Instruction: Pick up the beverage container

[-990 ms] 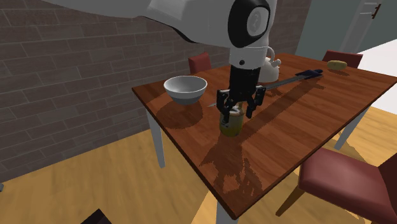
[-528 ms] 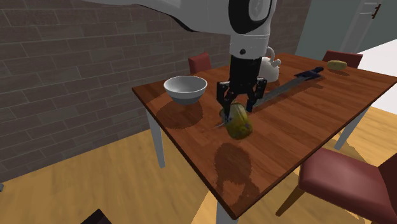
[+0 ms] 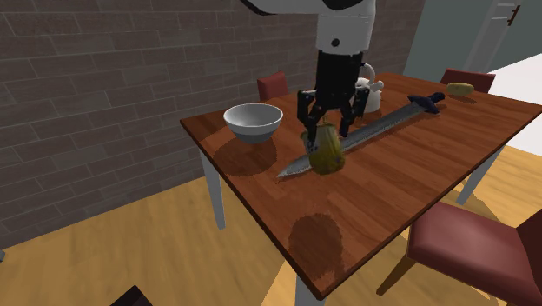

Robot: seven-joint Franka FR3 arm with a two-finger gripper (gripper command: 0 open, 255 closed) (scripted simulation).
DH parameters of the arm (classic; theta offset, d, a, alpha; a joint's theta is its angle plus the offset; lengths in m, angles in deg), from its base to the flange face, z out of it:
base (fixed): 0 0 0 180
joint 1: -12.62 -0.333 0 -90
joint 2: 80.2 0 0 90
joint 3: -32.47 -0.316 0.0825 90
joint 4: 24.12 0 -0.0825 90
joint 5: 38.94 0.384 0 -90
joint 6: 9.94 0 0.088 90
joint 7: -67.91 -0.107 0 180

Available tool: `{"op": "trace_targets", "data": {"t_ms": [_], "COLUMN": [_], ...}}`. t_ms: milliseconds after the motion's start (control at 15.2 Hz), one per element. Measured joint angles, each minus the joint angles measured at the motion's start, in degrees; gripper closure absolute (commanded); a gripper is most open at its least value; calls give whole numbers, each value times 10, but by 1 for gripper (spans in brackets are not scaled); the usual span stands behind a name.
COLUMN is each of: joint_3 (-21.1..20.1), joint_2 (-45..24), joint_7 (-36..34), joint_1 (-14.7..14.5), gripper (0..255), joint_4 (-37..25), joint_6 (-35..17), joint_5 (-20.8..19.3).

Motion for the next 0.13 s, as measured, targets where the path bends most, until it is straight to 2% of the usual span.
{"op": "trace_targets", "data": {"t_ms": [132], "joint_3": [0], "joint_2": [1], "joint_7": [0], "joint_1": [1], "gripper": [255], "joint_4": [-13], "joint_6": [13], "joint_5": [0]}}
